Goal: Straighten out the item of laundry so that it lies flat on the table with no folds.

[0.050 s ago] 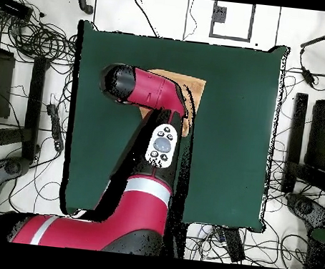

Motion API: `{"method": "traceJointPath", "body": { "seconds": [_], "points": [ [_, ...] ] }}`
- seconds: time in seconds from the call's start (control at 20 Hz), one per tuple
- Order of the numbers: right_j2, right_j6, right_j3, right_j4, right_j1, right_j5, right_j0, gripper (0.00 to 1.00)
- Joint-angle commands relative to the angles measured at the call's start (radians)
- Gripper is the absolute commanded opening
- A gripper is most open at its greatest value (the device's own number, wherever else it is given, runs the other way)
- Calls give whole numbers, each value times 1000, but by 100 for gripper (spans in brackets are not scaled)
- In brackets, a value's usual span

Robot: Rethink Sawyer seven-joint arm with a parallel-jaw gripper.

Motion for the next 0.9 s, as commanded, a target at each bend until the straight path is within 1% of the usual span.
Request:
{"method": "traceJointPath", "body": {
  "seconds": [0.05, 0.55, 0.9],
  "points": [
    [57, 303, 40, 57, 8, 76, 31, 0],
    [70, 301, 58, 71, 10, 53, 44, 0],
    [65, 305, 30, 78, 26, 69, 44, 0]
  ]
}}
